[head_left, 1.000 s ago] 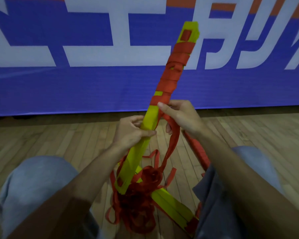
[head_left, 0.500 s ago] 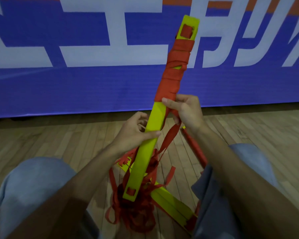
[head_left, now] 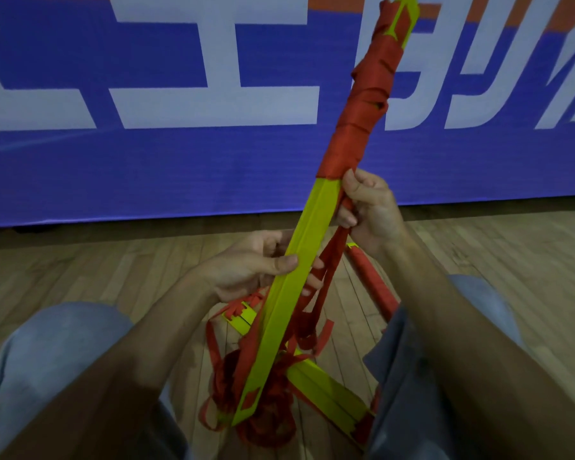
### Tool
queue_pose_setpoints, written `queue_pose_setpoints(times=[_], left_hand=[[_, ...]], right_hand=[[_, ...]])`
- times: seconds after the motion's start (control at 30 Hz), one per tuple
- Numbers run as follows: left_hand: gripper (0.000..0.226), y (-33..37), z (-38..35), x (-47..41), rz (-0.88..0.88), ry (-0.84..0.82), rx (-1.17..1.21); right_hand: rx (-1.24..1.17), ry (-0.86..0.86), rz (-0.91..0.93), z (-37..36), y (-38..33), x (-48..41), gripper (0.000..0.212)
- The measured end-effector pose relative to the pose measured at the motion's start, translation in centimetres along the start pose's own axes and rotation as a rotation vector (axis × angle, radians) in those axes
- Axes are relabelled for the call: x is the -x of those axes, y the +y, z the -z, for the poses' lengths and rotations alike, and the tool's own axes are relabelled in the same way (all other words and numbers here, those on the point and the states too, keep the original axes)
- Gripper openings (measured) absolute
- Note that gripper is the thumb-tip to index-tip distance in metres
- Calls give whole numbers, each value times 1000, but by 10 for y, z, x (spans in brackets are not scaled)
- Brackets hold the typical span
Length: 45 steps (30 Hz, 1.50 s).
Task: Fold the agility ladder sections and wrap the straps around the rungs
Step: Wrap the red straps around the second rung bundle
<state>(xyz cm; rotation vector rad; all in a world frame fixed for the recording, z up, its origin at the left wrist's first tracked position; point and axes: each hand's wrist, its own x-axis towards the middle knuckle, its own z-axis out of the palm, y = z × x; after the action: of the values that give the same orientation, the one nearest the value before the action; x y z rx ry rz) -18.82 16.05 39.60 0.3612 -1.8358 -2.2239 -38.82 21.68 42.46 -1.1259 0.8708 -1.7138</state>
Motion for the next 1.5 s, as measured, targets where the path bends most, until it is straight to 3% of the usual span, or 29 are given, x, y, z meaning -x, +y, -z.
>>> queue_pose_setpoints(times=[0.13,0.23,0.4,0.5,0.77,0.93,1.13,1.3,1.4,1.5], left_hand=[[69,-6,1,0,-39,117,-54],[51,-6,-1,0,-66,261,-77],[54,-2,-1,-2,-74,524,-117],[47,-8,-2,-7,-79,684,-294],[62,-18,-9,-15,-106,841,-1048],[66,-17,-10,-15,-101,765,-1010],[24,-7,-9,-10,-144,618,-414],[44,2,-18,-3,-95,364,-95],[51,5,-26,2,0,170,-11],[51,5,-28,4,-29,71,48]], right_hand=[[214,-95,31,-7,1,-1,35],[438,-27,37,-14,3,-1,34],[520,52,-37,-17,6,0,47],[567,3,-83,-18,7,1,57],[622,182,-46,-22,23,0,27],[590,282,-84,-18,23,-4,27],[379,273,-87,-10,10,-4,22],[167,107,-40,-3,4,-2,25],[34,-2,-22,-3,1,1,26],[-45,-83,-1,-5,-2,4,27]])
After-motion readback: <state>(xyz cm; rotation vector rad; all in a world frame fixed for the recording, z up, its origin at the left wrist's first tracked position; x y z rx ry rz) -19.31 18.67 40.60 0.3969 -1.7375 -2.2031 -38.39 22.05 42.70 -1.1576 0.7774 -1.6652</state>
